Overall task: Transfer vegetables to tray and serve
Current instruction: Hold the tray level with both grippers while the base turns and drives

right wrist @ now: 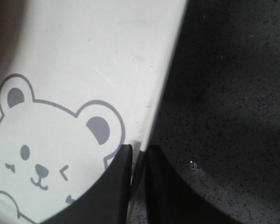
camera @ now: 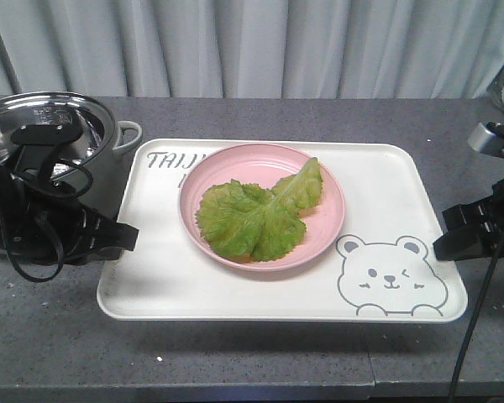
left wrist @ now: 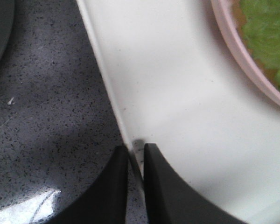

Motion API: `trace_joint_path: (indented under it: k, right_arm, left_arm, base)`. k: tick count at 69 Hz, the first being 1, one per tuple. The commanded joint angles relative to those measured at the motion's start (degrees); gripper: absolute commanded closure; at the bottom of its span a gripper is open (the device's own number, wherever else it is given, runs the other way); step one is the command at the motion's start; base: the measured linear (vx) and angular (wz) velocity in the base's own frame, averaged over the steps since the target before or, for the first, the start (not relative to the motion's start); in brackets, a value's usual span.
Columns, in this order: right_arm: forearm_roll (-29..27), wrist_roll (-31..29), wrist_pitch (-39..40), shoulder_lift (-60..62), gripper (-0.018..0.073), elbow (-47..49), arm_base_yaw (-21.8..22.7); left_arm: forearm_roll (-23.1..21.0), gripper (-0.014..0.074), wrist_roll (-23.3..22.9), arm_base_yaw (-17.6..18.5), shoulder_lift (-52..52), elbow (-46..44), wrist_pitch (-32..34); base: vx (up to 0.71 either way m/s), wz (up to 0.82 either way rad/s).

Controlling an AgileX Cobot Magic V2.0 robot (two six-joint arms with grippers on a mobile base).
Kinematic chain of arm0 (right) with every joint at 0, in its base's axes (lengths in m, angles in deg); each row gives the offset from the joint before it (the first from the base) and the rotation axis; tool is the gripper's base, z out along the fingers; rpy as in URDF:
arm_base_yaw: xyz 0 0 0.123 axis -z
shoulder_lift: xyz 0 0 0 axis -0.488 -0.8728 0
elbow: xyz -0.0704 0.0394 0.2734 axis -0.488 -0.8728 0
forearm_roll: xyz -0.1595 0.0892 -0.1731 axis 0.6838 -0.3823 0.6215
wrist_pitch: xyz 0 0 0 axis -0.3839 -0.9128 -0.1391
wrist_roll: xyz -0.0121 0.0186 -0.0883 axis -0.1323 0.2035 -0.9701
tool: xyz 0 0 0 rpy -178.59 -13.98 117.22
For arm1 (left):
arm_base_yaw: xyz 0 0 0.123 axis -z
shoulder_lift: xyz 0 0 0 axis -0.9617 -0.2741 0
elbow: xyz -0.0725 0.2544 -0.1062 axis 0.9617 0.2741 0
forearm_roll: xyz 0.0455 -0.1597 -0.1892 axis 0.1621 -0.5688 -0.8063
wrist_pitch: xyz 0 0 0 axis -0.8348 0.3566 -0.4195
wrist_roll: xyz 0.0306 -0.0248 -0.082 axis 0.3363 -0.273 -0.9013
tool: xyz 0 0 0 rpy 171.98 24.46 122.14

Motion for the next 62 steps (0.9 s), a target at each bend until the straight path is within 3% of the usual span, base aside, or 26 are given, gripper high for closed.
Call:
trace_joint_path:
  k: [1,62]
  right_arm:
    - [-6.64,-2.51,-3.57,2.19,0.0562,1.49,-0.85]
    - [-6.64,-2.51,-3.76,2.19,0.0562,1.49,-0.85]
  left_arm:
    - [-3.72,0.0602,1.2,1.1,2.03,-1.81,4.12]
    - [-3.72,0.0602,1.2,1.1,2.03,-1.81,4.12]
  base:
    - [-0.01,-0.05]
    - [-0.01,-0.2]
